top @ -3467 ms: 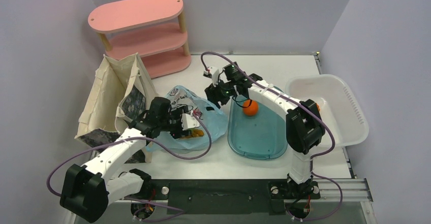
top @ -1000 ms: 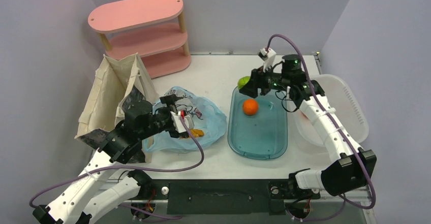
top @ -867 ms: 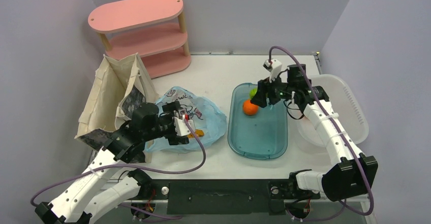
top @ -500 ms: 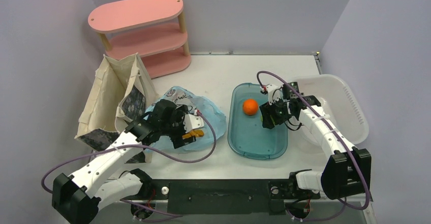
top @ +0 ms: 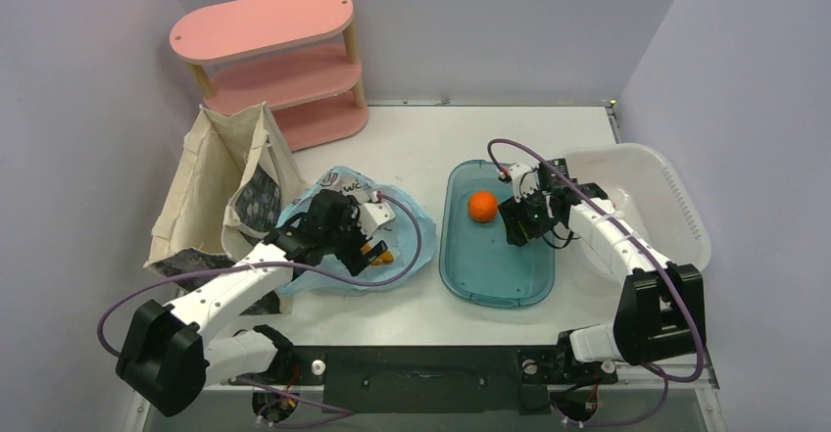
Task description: Untie the knot of the grocery bags and take out the mixed food
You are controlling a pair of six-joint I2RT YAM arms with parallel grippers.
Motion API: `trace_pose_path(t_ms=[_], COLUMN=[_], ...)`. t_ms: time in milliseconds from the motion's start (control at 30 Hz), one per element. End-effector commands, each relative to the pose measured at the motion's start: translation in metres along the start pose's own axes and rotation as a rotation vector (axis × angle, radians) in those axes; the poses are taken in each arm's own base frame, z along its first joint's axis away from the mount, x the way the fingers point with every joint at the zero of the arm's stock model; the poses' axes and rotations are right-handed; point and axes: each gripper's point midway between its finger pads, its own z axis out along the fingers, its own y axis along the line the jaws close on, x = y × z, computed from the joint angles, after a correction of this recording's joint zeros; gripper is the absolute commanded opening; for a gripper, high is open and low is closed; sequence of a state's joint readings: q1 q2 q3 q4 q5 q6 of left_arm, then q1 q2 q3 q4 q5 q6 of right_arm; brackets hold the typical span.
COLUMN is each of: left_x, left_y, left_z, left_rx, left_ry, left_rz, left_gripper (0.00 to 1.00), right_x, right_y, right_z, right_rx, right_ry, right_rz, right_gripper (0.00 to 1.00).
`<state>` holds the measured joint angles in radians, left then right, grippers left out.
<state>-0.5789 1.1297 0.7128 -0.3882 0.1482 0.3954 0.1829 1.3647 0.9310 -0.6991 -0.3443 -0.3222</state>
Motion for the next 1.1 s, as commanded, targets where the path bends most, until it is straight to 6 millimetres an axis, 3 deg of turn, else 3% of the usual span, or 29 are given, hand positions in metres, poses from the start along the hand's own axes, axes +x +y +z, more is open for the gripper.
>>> trace_pose_path(t_ms=[0, 100, 200, 267, 433, 667, 700, 733, 767, 833, 1067], left_x=[-0.003, 0.014, 0.027, 0.033, 0.044, 0.064, 0.063, 0.063, 0.061, 0.057, -0.001], left_y=[0.015, 0.02, 0.015, 0.011, 0.006, 0.0, 0.0, -0.002, -0.003, -0.004, 0.007], left_z=[0.017, 0.029, 0.037, 0.042, 0.055, 0.068, 0.068, 0.068, 0.069, 0.067, 0.033], left_rx=[-0.073, -0.101, -0.077, -0.056, -0.021, 0.018, 0.025, 0.038, 0.046, 0.053, 0.017], left_ry=[-0.004, 0.073, 0.116, 0.142, 0.202, 0.295, 0.295, 0.297, 0.294, 0.283, 0.071], left_rz=[-0.05, -0.052, -0.048, -0.053, -0.063, -0.063, -0.059, -0.061, -0.061, -0.062, -0.032], left_gripper=[0.87, 0.87, 0.87, 0.87, 0.88, 0.73, 0.7, 0.6, 0.44, 0.31, 0.29], right_x=[-0.007, -0.007, -0.01, -0.013, -0.022, -0.031, -0.032, -0.033, -0.034, -0.035, -0.047], right_y=[-0.007, -0.006, -0.004, -0.003, -0.003, -0.003, -0.002, -0.002, -0.001, 0.0, 0.004], right_z=[0.005, 0.005, 0.004, 0.003, -0.003, -0.009, -0.009, -0.01, -0.01, -0.01, -0.019], right_rx=[0.023, 0.019, 0.012, 0.009, 0.006, 0.005, 0.004, 0.001, -0.005, -0.01, -0.027], right_ry=[-0.022, -0.026, -0.038, -0.047, -0.076, -0.105, -0.107, -0.112, -0.115, -0.12, -0.16], right_rz=[-0.021, -0.023, -0.021, -0.017, -0.002, 0.008, 0.01, 0.01, 0.01, 0.014, 0.014], right_gripper=[0.46, 0.59, 0.76, 0.83, 0.85, 0.85, 0.85, 0.85, 0.85, 0.85, 0.84])
